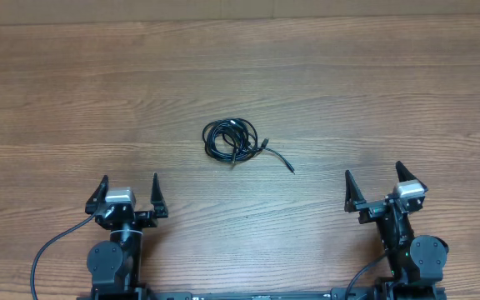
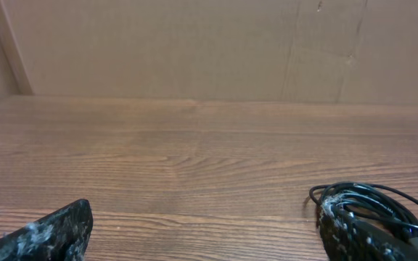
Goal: Untangle cables
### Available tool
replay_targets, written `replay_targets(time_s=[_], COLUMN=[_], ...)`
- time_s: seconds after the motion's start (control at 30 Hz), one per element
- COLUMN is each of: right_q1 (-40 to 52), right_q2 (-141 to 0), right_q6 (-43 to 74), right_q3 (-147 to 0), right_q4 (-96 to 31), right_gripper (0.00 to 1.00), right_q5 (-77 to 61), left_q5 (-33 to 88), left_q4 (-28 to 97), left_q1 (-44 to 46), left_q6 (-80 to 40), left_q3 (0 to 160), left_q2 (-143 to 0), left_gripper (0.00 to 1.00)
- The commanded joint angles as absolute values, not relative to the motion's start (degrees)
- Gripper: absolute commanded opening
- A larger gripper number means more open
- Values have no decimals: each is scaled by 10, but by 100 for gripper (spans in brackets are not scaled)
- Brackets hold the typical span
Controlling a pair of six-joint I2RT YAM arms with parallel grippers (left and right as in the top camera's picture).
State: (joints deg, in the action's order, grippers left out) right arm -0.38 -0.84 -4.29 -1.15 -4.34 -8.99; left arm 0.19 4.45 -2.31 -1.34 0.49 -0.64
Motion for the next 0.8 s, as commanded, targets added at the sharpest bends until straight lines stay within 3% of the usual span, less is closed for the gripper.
replay_targets(time_s=[0.0,0.77], right_q1=[-4,-4], right_q2=[-2,-2], right_q6=[-44,-44], right_q3=[-5,-5], right_q4=[-41,-32], right_gripper=[100,100], right_q5=[-87,-88], left_q5=[2,2], left_q4=[45,45], left_q1=[-27,-27], left_q6=[-17,-17], left_q3=[3,3], left_q2=[-3,-3], left_gripper=[100,99])
